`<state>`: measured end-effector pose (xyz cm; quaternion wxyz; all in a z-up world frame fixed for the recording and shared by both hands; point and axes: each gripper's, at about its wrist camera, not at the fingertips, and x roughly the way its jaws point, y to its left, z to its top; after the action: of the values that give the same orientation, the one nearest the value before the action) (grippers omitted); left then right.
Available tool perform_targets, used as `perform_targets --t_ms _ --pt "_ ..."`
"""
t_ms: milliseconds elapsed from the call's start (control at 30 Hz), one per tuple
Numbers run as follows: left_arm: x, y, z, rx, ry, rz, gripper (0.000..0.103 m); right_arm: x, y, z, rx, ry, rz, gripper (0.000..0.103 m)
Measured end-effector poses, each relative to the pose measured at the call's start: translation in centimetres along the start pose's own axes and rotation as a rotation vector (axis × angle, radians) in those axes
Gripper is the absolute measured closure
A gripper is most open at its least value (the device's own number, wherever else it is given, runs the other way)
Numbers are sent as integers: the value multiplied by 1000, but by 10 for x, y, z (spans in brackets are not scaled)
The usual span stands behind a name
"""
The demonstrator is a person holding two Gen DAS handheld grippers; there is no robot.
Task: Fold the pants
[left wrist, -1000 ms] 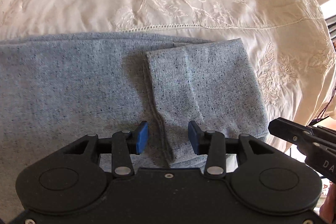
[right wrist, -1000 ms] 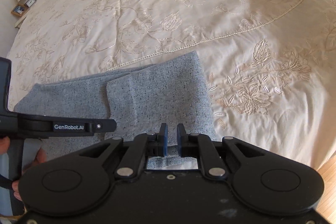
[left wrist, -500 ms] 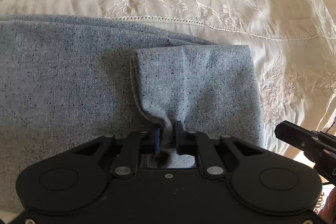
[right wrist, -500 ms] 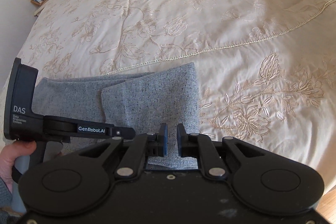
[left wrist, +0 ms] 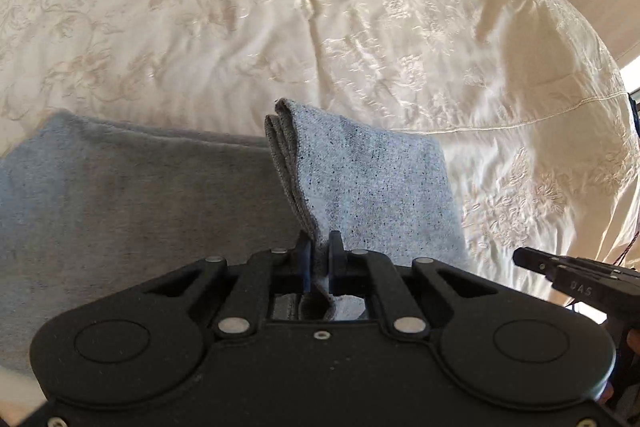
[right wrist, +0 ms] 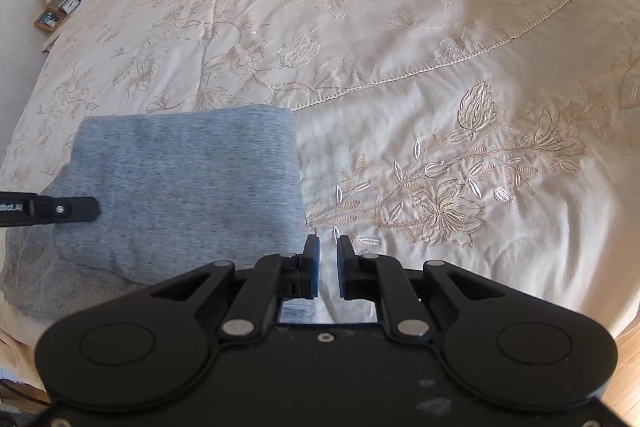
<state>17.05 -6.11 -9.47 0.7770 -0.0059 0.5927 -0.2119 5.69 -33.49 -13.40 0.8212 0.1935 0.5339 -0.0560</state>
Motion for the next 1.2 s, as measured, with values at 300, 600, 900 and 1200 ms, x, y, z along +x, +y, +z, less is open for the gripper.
perform_targets --t_ms 300,600,900,1200 --pt "47 76 -25 -158 110 56 93 13 34 3 -59 22 11 90" --pt "20 53 -10 -105 17 38 93 7 89 -9 -244 64 125 90" --pt "-19 32 23 -49 -72 -39 93 12 135 -71 -404 145 180 90" --pt "-18 54 16 -81 -39 -51 93 40 132 -65 -329 31 -69 95"
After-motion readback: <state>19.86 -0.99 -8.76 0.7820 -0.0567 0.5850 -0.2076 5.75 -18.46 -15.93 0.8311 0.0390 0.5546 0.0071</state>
